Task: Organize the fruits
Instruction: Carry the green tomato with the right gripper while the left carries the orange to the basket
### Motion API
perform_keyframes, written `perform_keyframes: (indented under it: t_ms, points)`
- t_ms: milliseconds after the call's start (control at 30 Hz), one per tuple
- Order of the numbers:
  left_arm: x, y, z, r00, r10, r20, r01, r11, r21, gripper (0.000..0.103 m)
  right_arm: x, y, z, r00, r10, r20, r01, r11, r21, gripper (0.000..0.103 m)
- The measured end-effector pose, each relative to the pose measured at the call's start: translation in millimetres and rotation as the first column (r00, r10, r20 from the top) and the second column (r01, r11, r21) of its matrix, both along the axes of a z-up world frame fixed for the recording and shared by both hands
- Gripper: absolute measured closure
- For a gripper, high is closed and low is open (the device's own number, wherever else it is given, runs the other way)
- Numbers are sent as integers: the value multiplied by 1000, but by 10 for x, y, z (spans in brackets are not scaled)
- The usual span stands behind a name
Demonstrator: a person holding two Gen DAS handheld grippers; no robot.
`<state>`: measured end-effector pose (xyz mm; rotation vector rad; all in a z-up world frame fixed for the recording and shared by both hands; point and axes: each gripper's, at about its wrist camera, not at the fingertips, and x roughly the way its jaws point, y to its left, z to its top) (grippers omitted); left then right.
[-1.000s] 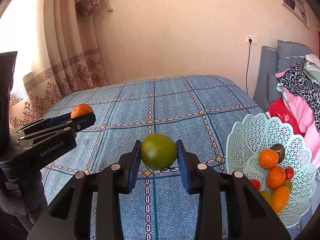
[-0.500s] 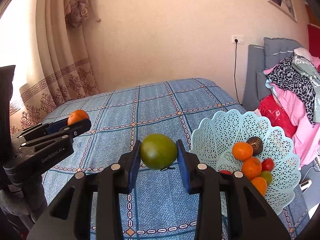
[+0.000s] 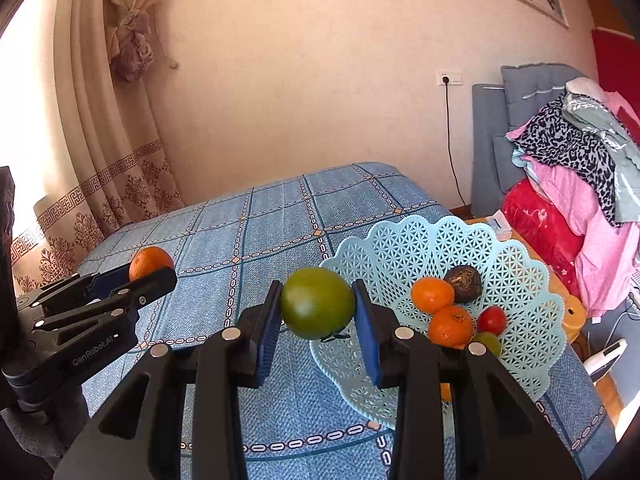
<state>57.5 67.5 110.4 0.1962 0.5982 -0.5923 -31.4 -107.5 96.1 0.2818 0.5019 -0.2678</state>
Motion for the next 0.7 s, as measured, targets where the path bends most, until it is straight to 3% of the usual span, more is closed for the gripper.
perform_keyframes:
  t_ms: [700]
  points:
    - [-291,-740,-102,992,-118,-40,118,993,10,64,-478,-804,-134,989,-148,20,147,988,50,68]
